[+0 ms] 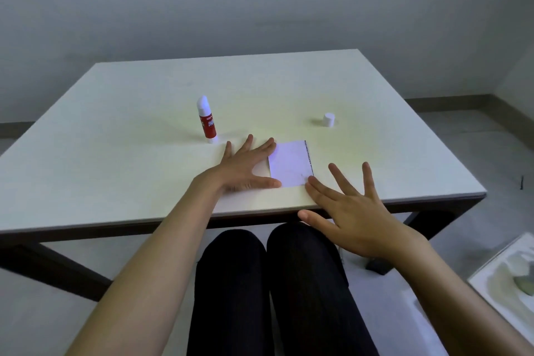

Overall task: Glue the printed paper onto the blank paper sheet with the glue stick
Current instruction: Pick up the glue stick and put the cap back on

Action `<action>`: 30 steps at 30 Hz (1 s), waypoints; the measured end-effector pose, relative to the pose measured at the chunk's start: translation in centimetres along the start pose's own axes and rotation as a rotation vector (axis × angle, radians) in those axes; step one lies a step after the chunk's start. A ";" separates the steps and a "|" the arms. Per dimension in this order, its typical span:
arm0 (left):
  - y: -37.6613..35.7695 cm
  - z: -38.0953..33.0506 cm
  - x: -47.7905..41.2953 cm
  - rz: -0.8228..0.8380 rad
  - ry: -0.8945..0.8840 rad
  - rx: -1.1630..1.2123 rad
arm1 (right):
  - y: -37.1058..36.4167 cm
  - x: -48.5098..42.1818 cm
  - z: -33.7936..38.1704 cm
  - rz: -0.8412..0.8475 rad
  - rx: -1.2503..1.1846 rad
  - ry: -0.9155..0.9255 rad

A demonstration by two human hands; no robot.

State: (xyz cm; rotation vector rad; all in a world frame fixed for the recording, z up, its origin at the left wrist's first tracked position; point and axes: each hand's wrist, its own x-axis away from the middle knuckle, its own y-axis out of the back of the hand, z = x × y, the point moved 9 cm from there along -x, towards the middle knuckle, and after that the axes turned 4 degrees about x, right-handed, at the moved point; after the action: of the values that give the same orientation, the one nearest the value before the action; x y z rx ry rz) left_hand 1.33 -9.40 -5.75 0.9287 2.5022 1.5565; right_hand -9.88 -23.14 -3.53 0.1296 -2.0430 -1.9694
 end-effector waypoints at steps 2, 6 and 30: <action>0.2 0.1 0.7 -0.029 0.037 0.154 | -0.1 -0.1 0.0 -0.028 -0.024 -0.014; 5.1 1.4 4.1 -0.687 -0.069 0.594 | 0.3 -0.9 -0.4 -0.167 -0.096 -0.028; 7.7 -3.3 4.0 -0.652 -0.170 1.438 | 4.7 -6.5 3.3 -0.011 -2.133 -0.267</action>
State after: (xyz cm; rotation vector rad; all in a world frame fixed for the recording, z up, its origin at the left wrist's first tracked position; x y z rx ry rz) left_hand 0.46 -7.61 3.31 0.0890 3.0114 -0.6161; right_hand -3.95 -17.91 0.07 -0.5579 0.7505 -2.9363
